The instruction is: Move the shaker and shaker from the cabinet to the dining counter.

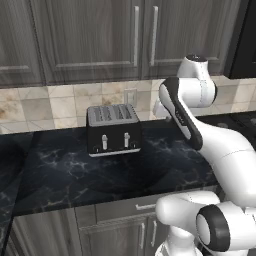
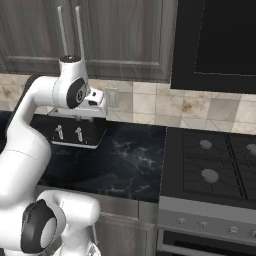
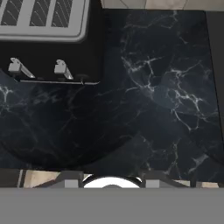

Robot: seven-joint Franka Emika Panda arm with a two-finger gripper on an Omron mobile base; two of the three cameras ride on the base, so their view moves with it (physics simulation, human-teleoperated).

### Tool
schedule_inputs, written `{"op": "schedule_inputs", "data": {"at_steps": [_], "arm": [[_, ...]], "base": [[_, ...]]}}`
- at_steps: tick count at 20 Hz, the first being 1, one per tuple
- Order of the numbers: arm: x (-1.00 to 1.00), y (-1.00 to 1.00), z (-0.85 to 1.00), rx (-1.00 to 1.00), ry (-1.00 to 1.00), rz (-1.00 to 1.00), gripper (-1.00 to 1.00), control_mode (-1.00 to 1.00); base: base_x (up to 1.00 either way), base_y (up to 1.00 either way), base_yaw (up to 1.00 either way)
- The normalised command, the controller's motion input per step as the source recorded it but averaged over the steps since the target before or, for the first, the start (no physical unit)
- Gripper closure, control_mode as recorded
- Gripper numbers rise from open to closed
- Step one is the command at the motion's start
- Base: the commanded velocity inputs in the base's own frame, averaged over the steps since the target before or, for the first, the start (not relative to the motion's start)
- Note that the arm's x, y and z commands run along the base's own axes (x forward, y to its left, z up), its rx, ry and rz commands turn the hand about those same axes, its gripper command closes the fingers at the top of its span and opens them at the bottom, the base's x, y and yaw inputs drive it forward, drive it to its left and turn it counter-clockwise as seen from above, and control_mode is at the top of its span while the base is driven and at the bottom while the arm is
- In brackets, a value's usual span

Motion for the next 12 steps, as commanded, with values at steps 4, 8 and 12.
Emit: {"op": "schedule_inputs", "data": {"at_steps": [4,8,12], "arm": [[-0.24,0.0,0.0,0.0,-0.05,0.0,-1.0,-1.0],[-0.59,0.0,0.02,0.0,-0.24,0.01,-1.0,-1.0],[-0.69,0.0,0.33,0.0,-0.48,0.0,-1.0,-1.0]], "base": [[0.0,0.0,0.0],[0.0,0.0,0.0],[0.0,0.0,0.0]]}}
